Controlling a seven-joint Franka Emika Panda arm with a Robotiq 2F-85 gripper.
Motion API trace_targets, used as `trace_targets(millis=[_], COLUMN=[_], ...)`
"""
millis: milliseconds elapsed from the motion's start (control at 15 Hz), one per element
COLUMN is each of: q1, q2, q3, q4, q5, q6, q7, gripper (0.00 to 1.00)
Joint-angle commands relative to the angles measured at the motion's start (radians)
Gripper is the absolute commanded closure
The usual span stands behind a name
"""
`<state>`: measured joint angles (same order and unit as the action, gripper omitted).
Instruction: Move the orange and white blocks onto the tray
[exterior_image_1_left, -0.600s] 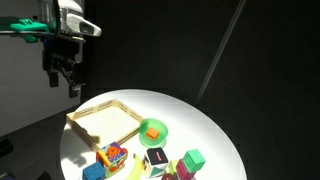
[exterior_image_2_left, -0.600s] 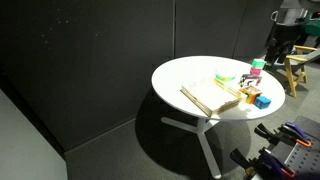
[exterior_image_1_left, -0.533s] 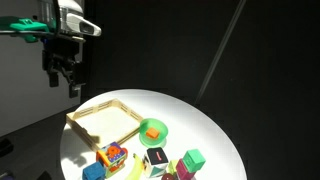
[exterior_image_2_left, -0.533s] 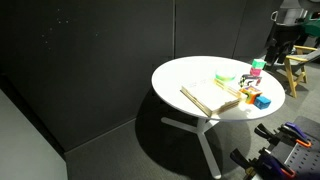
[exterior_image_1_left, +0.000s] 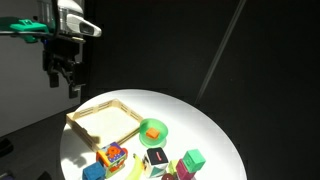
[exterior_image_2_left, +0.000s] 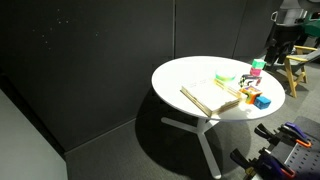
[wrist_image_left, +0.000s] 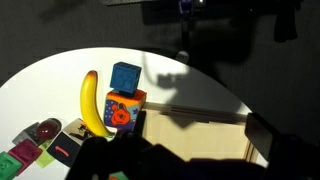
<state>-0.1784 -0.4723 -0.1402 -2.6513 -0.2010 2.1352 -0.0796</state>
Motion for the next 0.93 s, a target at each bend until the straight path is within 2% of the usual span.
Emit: trace_targets(millis=[0,533,867], q1=[-0.031,-0.109,-0.111], q2=[0.025,0.115,0.212], q3=[-0.008,-0.02,-0.061], q4=[0.028,0.078,0.133], q5=[-0.006,0.008,0.053], q6=[0.022,0.092,0.107], q7=[0.057,0.218,0.219], gripper=[0.0,0.0,0.0])
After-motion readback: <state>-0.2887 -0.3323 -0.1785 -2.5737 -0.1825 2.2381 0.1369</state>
